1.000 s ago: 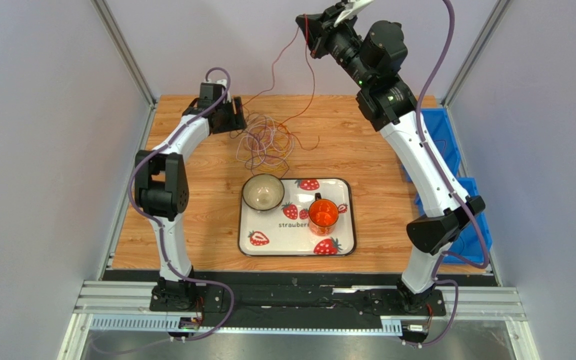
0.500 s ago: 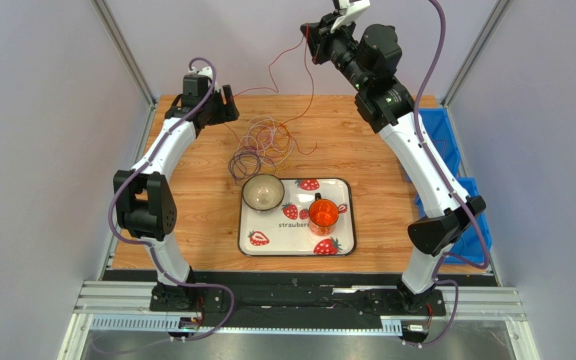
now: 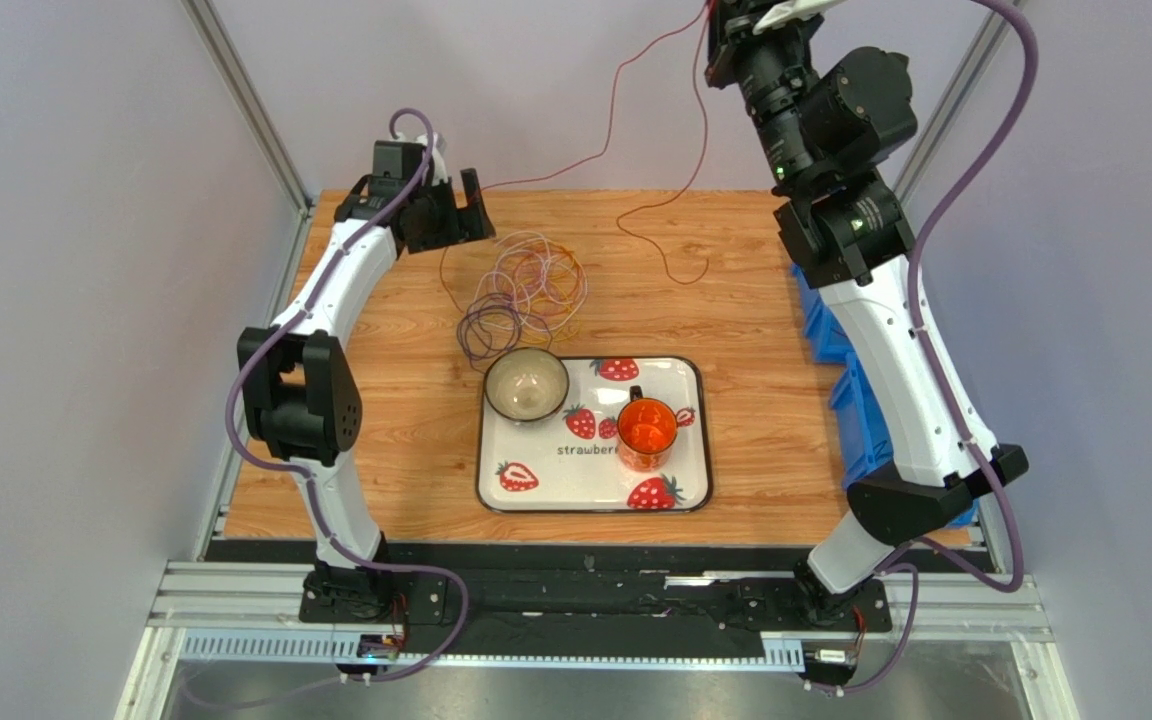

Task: Untangle the cables
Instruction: Untie the cable.

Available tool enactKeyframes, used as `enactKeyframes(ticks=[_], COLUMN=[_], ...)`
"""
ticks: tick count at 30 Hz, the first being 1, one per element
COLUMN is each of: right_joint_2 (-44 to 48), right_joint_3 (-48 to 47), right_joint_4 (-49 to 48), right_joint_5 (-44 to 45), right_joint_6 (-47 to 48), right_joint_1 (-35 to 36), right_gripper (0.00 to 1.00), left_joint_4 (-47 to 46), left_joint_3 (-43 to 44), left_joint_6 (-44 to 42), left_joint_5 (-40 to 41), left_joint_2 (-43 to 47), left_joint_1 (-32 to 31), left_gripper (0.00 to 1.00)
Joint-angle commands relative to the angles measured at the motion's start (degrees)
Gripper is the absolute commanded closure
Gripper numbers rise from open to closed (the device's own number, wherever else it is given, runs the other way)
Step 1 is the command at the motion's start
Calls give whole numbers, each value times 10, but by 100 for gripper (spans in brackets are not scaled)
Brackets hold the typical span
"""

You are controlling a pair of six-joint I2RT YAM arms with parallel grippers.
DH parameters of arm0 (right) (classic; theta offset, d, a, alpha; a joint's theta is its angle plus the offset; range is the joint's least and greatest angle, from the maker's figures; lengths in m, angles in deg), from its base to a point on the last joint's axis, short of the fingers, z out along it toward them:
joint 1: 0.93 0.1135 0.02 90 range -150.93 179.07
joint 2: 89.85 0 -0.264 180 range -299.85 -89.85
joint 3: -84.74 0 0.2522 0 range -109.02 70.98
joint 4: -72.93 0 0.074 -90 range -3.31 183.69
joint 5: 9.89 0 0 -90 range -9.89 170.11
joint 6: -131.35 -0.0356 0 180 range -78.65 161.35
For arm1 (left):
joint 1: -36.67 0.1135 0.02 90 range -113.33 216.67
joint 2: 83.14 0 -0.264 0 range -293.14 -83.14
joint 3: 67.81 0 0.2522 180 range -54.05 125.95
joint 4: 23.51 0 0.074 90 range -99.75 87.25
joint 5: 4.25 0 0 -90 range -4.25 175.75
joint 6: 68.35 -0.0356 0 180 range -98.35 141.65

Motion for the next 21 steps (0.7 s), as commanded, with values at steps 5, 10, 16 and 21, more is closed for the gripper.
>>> enactKeyframes(ticks=[5, 10, 16, 21], right_joint_2=[12, 30, 36, 44], right_joint_3=[-46, -42, -56, -55], right_joint_4=[-36, -57, -55, -55], right_joint_5=[63, 76, 79, 72], right_joint_6=[49, 42, 32, 21], right_joint_1=[-43, -67, -105, -119], right_gripper=[100, 100, 100, 100], left_joint_4=[111, 185, 185, 179], left_joint_3=[84, 128, 107, 85], left_joint_6=[15, 24, 51, 80], left_joint_5=[49, 63, 47, 18], left_joint_2=[-5, -64, -85, -81], left_joint_1=[7, 49, 118, 185], left_gripper=[4, 4, 6, 7])
